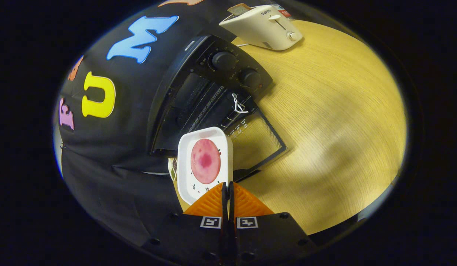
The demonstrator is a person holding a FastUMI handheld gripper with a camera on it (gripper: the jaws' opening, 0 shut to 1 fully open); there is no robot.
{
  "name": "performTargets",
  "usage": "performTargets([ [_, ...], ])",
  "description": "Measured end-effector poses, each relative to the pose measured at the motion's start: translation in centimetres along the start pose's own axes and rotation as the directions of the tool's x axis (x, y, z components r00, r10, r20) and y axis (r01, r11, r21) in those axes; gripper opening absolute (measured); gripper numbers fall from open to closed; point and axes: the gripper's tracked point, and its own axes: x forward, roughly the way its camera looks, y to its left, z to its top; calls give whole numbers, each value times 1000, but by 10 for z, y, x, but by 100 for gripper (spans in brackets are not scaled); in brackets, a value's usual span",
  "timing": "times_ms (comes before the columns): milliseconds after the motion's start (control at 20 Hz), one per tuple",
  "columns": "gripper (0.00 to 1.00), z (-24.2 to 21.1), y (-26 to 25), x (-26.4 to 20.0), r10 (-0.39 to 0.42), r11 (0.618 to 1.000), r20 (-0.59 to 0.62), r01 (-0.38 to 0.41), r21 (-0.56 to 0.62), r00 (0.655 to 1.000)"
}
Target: Open the toaster oven, put the food inside, and close the toaster oven door.
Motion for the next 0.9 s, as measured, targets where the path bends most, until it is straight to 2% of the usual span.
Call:
performTargets([
  [300,2,28,16,40,24,993,59,-30,112,998],
  [600,1,55,25,70,8,979,119,-32,202,993],
  [900,1,88,46,92,61,954,239,-127,271,969],
])
